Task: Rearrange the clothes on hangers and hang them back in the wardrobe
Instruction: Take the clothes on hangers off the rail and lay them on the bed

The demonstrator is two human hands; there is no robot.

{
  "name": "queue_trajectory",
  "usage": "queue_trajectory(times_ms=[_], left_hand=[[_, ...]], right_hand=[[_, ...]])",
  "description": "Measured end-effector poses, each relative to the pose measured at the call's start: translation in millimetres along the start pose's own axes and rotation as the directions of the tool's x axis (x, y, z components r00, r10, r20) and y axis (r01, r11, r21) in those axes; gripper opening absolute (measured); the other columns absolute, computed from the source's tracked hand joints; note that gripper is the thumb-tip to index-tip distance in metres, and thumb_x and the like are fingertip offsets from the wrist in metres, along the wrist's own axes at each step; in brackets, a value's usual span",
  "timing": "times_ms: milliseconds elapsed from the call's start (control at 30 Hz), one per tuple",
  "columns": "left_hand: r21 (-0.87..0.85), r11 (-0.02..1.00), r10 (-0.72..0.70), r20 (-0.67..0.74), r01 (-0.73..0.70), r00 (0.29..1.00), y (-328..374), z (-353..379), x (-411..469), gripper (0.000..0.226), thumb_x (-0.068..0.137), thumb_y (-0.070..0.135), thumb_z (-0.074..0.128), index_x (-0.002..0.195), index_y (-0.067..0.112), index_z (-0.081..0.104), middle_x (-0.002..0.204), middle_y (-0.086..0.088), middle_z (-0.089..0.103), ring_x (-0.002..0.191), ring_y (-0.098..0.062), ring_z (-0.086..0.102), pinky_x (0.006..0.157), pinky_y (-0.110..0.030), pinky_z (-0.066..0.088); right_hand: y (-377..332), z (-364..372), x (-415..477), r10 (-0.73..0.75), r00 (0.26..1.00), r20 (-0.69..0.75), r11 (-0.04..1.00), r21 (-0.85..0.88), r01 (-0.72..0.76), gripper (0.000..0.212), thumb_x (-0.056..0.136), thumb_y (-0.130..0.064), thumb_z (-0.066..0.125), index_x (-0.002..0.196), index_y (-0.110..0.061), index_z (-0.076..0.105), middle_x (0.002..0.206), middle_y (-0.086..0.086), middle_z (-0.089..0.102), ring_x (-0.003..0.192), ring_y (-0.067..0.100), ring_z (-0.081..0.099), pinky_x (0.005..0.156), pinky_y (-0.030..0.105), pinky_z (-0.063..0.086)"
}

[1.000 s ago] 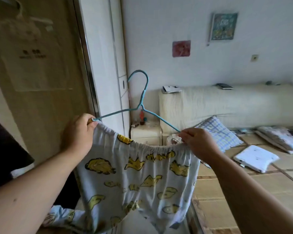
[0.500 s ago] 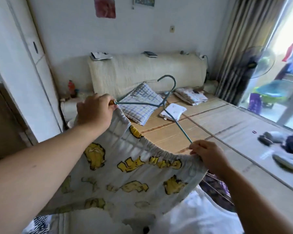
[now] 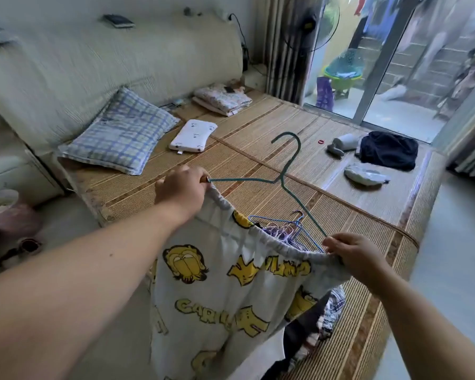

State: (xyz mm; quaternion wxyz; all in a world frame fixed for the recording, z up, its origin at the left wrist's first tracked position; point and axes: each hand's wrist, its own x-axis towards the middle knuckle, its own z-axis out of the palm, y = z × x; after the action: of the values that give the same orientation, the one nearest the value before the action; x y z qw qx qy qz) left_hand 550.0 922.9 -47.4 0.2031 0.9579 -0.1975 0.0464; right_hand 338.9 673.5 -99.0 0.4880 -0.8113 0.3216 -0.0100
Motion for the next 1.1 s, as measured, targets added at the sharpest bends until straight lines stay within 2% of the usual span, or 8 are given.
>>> queue_trajectory(times_ms=[167,267,400,533,667,800,967,1100], left_hand=[[0.069,0.998,-0.030,0.208,0.016,0.978,33,86,32,0.024,0.096,0.034,0.046,0.115,0.028,0.059,0.118,-0.007,0.054,0.114,-0.030,0.047,0.095,-0.041,0.032],[0.122,0.992,-0.050,0.287,0.015,0.957,47,136,45,0.023,0.097,0.033,0.044,0.115,0.028,0.058,0.118,-0.006,0.054,0.112,-0.027,0.047,0.092,-0.040,0.032],[0.204,0.979,-0.104,0.368,0.028,0.924,55,194,68,0.024,0.098,0.033,0.042,0.116,0.028,0.057,0.118,-0.006,0.054,0.112,-0.028,0.047,0.096,-0.044,0.032],[0.225,0.972,-0.151,0.375,0.068,0.915,55,234,85,0.028,0.097,0.032,0.043,0.123,0.032,0.054,0.122,-0.006,0.052,0.114,-0.027,0.047,0.100,-0.045,0.030],[0.172,0.982,-0.142,0.436,0.073,0.889,53,258,85,0.050,0.093,0.036,0.051,0.141,0.035,0.037,0.146,-0.001,0.036,0.132,-0.023,0.035,0.111,-0.050,0.023],[0.196,0.980,-0.130,0.570,0.019,0.811,45,261,76,0.059,0.089,0.038,0.055,0.143,0.036,0.032,0.157,-0.002,0.016,0.143,-0.021,0.018,0.113,-0.052,0.015],[0.185,0.981,-0.156,0.594,0.055,0.789,29,237,66,0.060,0.088,0.041,0.055,0.143,0.036,0.032,0.158,-0.001,0.012,0.144,-0.021,0.015,0.114,-0.053,0.015],[0.169,0.982,-0.161,0.536,0.081,0.829,10,187,59,0.059,0.088,0.042,0.055,0.143,0.036,0.032,0.158,-0.001,0.014,0.143,-0.021,0.019,0.114,-0.052,0.016]], right_hand=[[73,2,63,0.153,0.988,0.022,0.985,-0.079,-0.151,0.020,0.096,-0.026,0.049,0.088,-0.015,0.063,0.083,0.009,0.064,0.065,0.017,0.051,0.055,0.023,0.042],[111,15,96,0.232,0.972,-0.032,0.965,-0.120,-0.234,0.024,0.098,-0.029,0.045,0.099,-0.014,0.063,0.083,0.007,0.064,0.063,0.016,0.052,0.051,0.025,0.039],[148,22,143,0.307,0.952,-0.011,0.934,-0.186,-0.304,0.023,0.099,-0.027,0.043,0.099,-0.013,0.061,0.080,0.004,0.062,0.062,0.016,0.052,0.049,0.024,0.038],[171,28,179,0.327,0.945,0.027,0.913,-0.269,-0.308,0.028,0.098,-0.029,0.043,0.103,-0.012,0.064,0.085,0.003,0.063,0.074,0.018,0.057,0.057,0.027,0.041],[186,41,198,0.348,0.934,0.085,0.895,-0.327,-0.304,0.031,0.096,-0.034,0.048,0.118,-0.015,0.059,0.101,0.007,0.066,0.080,0.018,0.059,0.066,0.029,0.048],[172,66,200,0.314,0.925,0.216,0.871,-0.453,-0.190,0.043,0.093,-0.034,0.053,0.134,-0.020,0.048,0.128,0.006,0.059,0.110,0.023,0.058,0.093,0.031,0.047],[110,102,199,0.128,0.919,0.373,0.873,-0.482,0.074,0.044,0.093,-0.035,0.052,0.135,-0.026,0.046,0.132,0.002,0.057,0.115,0.020,0.056,0.093,0.030,0.046],[33,128,196,-0.099,0.885,0.455,0.857,-0.413,0.309,0.044,0.092,-0.033,0.052,0.135,-0.027,0.047,0.136,0.002,0.053,0.118,0.021,0.054,0.095,0.032,0.046]])
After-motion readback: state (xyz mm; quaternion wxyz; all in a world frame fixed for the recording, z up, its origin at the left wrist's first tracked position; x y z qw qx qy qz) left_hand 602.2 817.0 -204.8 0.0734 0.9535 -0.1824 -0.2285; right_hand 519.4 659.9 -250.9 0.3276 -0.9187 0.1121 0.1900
